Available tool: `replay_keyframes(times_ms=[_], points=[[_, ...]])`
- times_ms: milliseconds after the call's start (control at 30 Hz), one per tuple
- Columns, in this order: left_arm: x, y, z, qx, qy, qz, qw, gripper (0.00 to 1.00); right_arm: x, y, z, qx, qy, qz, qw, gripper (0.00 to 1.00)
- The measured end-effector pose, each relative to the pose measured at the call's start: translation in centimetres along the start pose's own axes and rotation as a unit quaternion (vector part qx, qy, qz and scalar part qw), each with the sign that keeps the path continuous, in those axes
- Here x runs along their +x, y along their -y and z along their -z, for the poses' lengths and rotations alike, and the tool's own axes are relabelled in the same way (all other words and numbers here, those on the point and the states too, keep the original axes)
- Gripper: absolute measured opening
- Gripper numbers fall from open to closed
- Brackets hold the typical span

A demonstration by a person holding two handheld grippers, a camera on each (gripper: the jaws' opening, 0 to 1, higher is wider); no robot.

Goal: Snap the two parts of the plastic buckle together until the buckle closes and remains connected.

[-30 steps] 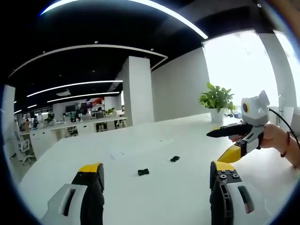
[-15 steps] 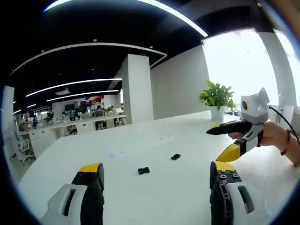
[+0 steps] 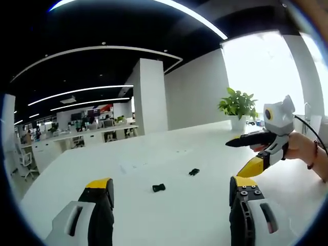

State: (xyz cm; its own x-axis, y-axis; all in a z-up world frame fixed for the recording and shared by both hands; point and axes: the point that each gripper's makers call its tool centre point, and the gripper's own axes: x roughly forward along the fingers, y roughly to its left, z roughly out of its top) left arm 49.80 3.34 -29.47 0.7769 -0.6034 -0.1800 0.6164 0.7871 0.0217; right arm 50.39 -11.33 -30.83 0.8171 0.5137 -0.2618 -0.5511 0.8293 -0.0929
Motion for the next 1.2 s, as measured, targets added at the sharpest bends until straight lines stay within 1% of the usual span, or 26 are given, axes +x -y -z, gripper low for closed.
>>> replay_keyframes(times_ms=[67,400,500,600,733,833,1133,1200], points=[[0.1,-0.2,0.1,0.0,-0.004,-0.001,1.0,0.95,0.1,0.0,0.2,0.001,-0.005,-0.001,1.0,0.94],[0.8,-0.3,0.5,0.0,-0.009,0.002,1.0,0.95,0.8,0.5,0.4,0.003,-0.01,-0.001,0.9999,0.94],[0.9,-0.8,0.6,-0.003,-0.011,-0.001,0.9999,0.95,1.0,0.7,0.5,0.004,-0.013,0.001,0.9999,0.94],[0.8,-1.0,0.6,-0.004,-0.012,-0.002,0.9999,0.95,1.2,0.6,0.5,0.004,-0.012,-0.001,0.9999,0.94],[0.9,-1.1,0.5,-0.003,-0.01,-0.002,0.9999,0.95,1.4,0.3,0.6,0.002,-0.018,-0.003,0.9998,0.94],[1.0,-1.2,0.5,-0.004,-0.011,-0.002,0.9999,0.95,1.7,0.2,0.3,0.001,-0.016,-0.005,0.9999,0.94],[1.3,-1.4,0.8,-0.003,-0.018,-0.002,0.9998,0.95,2.1,0.3,0.2,-0.002,-0.017,-0.007,0.9998,0.94],[1.4,-1.4,0.7,-0.003,-0.015,-0.002,0.9999,0.95,2.2,0.2,0.2,-0.001,-0.016,-0.009,0.9998,0.94]])
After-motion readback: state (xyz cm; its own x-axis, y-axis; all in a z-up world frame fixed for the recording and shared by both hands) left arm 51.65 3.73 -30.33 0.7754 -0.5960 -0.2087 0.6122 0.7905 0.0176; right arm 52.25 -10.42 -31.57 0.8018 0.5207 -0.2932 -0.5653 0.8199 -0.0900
